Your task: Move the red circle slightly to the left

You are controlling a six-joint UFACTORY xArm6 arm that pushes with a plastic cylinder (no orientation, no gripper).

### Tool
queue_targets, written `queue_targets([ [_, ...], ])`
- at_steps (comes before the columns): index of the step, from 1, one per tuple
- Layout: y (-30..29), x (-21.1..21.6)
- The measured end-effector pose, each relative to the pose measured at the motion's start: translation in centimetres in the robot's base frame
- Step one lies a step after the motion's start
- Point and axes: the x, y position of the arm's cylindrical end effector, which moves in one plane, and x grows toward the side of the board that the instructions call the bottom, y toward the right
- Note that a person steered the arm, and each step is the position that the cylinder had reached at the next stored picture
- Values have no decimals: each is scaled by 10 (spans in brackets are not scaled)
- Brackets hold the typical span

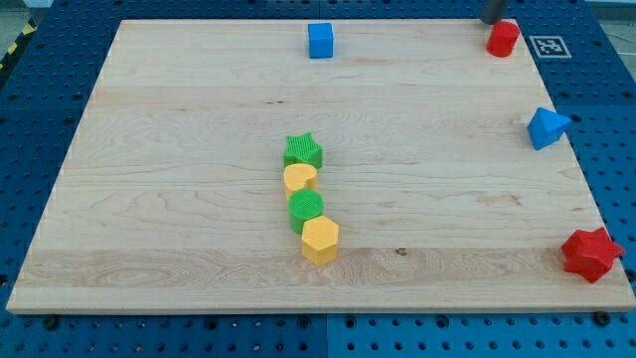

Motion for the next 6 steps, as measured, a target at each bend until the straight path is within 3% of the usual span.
queue_targets([
  [2,17,4],
  [6,35,55],
])
